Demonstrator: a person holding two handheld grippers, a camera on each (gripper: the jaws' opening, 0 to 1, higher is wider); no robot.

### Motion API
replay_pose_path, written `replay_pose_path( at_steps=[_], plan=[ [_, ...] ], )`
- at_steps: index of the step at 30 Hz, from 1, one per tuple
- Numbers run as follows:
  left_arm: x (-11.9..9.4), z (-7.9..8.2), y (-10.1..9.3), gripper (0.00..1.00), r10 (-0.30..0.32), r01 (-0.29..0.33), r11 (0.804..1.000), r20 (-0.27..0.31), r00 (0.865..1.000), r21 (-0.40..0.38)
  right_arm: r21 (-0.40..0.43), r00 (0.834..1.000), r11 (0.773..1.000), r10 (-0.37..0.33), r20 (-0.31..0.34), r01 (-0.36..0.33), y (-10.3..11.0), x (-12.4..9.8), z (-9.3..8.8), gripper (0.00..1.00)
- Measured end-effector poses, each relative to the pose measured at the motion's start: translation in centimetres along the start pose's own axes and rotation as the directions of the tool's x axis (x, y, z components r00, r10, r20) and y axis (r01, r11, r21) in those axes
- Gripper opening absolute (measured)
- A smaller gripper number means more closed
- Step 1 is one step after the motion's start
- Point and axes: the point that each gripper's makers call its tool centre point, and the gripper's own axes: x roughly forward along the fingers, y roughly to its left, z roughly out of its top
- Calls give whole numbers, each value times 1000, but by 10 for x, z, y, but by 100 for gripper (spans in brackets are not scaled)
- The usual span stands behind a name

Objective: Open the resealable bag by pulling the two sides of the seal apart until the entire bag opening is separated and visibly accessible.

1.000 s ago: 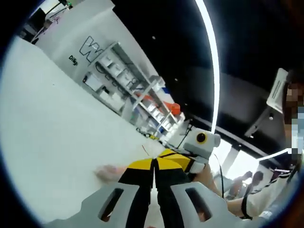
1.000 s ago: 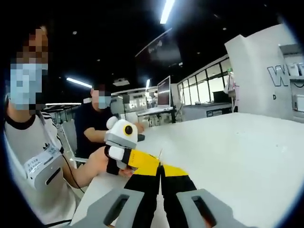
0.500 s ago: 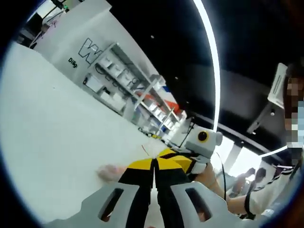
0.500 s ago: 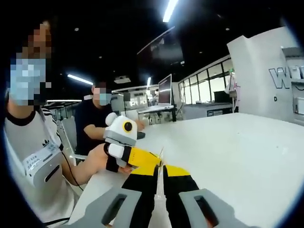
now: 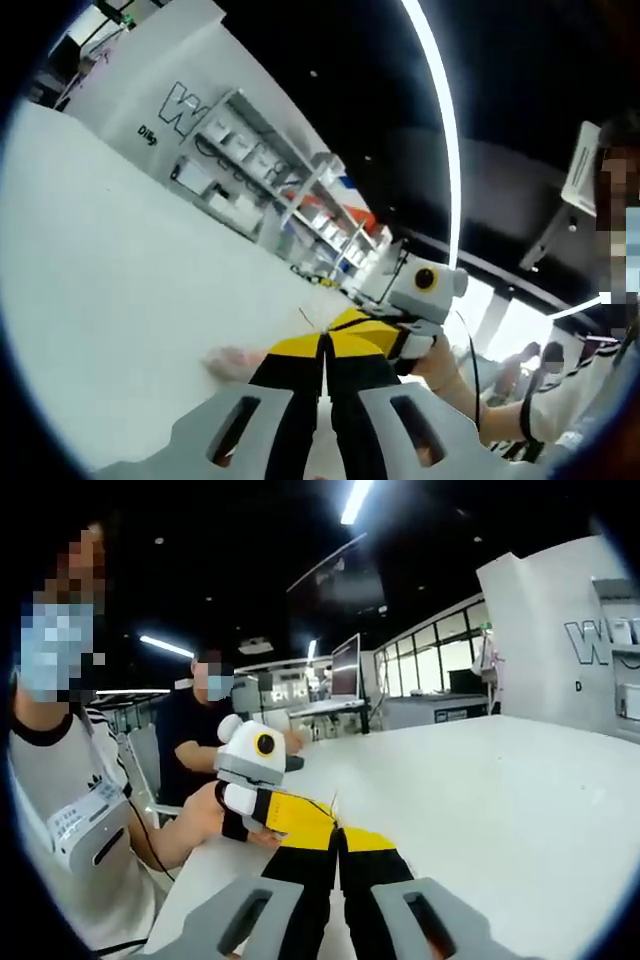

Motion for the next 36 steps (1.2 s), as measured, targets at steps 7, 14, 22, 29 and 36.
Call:
replay_pose_path(
  at_steps=[7,14,22,29,36],
  plan=[
    [0,-5,0,0,44,-40,994,-43,998,101,-22,1000,1000,-10,-24,10,0,0,-3,0],
    [-1,-7,-1,0,62,-53,988,-61,996,143,-50,999,998,-29,-41,27,1,0,-4,0],
    [-2,-16,2,0,81,-66,989,-117,990,134,-66,994,997,-37,-101,30,2,0,-12,0],
    [-3,-20,4,0,96,-76,986,-139,986,146,-84,991,996,-45,-125,35,1,1,-16,0],
    [-3,-21,4,0,94,-73,987,-147,985,142,-68,991,997,-40,-126,31,1,1,-18,0]
  ],
)
